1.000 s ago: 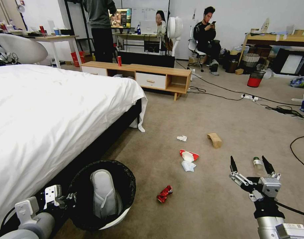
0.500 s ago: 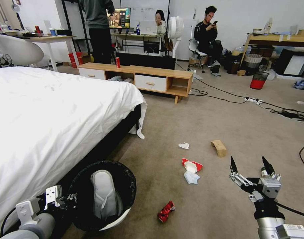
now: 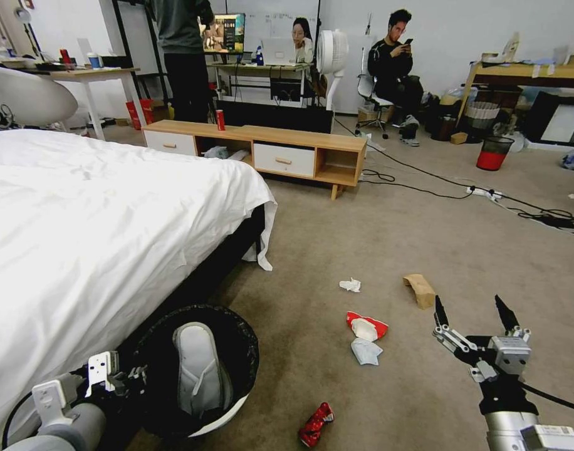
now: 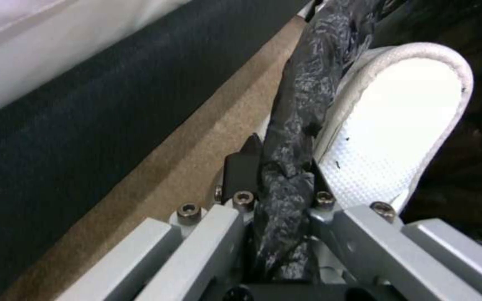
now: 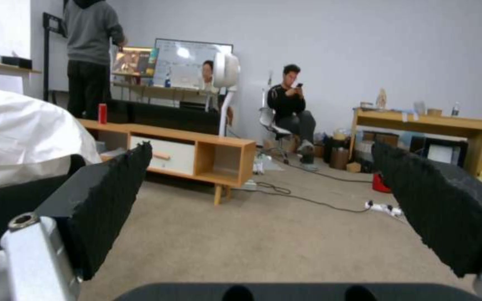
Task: Pick up the trash bin and place the garbage on the floor into it.
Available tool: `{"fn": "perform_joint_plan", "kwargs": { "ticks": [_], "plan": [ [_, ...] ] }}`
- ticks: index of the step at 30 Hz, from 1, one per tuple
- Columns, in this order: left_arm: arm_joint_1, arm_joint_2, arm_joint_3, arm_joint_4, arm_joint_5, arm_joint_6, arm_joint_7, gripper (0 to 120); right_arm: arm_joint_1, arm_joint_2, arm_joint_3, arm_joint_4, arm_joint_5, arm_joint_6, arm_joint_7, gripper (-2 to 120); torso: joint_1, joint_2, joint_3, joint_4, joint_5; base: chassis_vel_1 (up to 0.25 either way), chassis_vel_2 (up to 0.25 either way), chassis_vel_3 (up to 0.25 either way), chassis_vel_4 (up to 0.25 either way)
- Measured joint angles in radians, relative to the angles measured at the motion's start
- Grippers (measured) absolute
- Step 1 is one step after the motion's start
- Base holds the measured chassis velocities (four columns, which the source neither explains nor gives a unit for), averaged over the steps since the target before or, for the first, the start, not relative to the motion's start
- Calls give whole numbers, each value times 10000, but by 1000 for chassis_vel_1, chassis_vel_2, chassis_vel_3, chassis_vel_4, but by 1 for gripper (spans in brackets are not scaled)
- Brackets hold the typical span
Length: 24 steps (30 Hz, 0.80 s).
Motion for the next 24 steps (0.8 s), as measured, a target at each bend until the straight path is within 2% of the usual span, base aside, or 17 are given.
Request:
{"fn": "perform_joint_plan", "kwargs": {
  "ticks": [24],
  "plan": [
    [-23,-99,74,93,106,-1,38,2,-93,-173,100,13,-113,-22,-27,100,0,0,0,0,1,0,0,0,0]
  ]
}}
